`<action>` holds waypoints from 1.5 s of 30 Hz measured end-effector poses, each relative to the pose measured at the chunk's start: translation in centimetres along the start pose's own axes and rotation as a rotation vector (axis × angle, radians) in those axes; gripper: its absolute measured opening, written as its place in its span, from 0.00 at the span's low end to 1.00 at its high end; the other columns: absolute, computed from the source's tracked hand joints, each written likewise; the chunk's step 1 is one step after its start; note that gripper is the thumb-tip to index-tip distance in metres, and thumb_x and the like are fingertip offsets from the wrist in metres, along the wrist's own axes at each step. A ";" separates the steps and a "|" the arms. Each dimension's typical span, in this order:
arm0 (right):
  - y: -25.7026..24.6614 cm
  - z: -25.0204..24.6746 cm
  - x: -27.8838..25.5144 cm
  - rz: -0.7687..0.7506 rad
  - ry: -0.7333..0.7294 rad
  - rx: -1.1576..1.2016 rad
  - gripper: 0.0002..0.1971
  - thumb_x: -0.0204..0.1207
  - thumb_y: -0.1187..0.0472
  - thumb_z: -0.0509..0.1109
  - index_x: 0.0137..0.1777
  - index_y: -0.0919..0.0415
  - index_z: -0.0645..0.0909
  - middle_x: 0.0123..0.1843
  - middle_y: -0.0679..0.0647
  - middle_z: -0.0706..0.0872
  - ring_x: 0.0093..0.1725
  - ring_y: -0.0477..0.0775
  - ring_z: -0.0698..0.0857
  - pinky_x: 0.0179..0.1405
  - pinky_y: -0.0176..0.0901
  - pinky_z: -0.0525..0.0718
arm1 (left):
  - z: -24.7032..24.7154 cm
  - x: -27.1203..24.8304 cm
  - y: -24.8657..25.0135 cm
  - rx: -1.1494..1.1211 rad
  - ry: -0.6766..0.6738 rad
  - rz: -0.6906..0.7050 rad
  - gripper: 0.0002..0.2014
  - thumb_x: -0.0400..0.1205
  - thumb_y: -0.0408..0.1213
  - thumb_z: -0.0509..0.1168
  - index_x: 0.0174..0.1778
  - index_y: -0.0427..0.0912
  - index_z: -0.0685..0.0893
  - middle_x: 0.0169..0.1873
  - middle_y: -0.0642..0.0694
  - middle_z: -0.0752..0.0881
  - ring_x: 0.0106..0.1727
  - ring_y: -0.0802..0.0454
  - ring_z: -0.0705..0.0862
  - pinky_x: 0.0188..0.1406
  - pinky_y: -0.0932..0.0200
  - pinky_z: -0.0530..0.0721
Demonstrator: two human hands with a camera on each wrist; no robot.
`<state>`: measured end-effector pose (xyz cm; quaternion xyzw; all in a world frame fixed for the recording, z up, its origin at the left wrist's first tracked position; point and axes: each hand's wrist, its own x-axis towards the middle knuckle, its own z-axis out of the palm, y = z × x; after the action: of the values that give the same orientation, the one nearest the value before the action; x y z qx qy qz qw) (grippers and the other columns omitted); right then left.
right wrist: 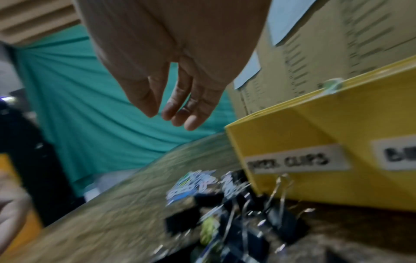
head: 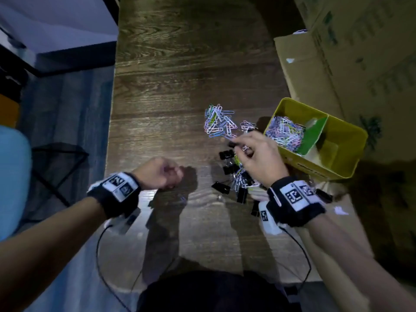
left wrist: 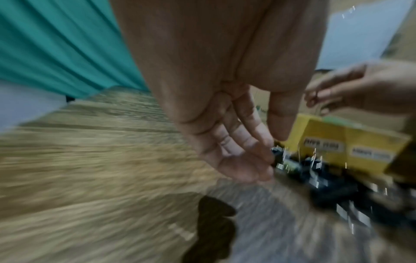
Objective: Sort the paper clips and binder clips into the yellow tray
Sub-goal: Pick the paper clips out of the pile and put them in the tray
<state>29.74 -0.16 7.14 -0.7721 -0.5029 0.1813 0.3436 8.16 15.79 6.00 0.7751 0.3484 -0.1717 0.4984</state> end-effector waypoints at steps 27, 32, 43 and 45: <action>-6.0 13.3 -2.9 0.483 -0.400 0.112 0.06 0.69 0.66 0.73 0.42 0.56 0.89 0.37 0.52 0.89 0.39 0.49 0.86 0.48 0.40 0.85 | 6.1 -4.1 -6.4 0.559 0.143 -0.251 0.14 0.76 0.39 0.61 0.55 0.40 0.79 0.51 0.39 0.84 0.56 0.37 0.83 0.52 0.50 0.81; -3.6 6.9 -0.4 0.523 -0.010 0.394 0.12 0.70 0.71 0.71 0.44 0.53 0.87 0.38 0.51 0.89 0.36 0.50 0.85 0.45 0.46 0.86 | 3.3 1.7 -1.3 0.240 0.190 -0.151 0.06 0.75 0.36 0.62 0.35 0.42 0.84 0.39 0.35 0.89 0.46 0.37 0.86 0.45 0.54 0.81; 3.7 -5.6 3.7 0.581 0.541 0.323 0.08 0.65 0.60 0.70 0.35 0.44 0.85 0.37 0.49 0.90 0.41 0.55 0.90 0.48 0.59 0.89 | 2.4 11.4 19.2 0.241 0.273 0.404 0.10 0.75 0.33 0.65 0.47 0.43 0.90 0.46 0.42 0.90 0.52 0.45 0.86 0.58 0.61 0.78; 4.1 -6.3 3.8 0.606 0.523 0.280 0.07 0.66 0.60 0.70 0.39 0.46 0.86 0.38 0.49 0.89 0.39 0.51 0.89 0.50 0.54 0.88 | 3.4 12.4 21.2 0.224 0.245 0.442 0.12 0.75 0.32 0.65 0.51 0.44 0.89 0.47 0.43 0.90 0.52 0.46 0.86 0.58 0.61 0.79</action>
<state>37.99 0.02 8.91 -0.8511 -0.1195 0.1386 0.4921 32.17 11.77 10.77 0.8975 0.2076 -0.0011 0.3891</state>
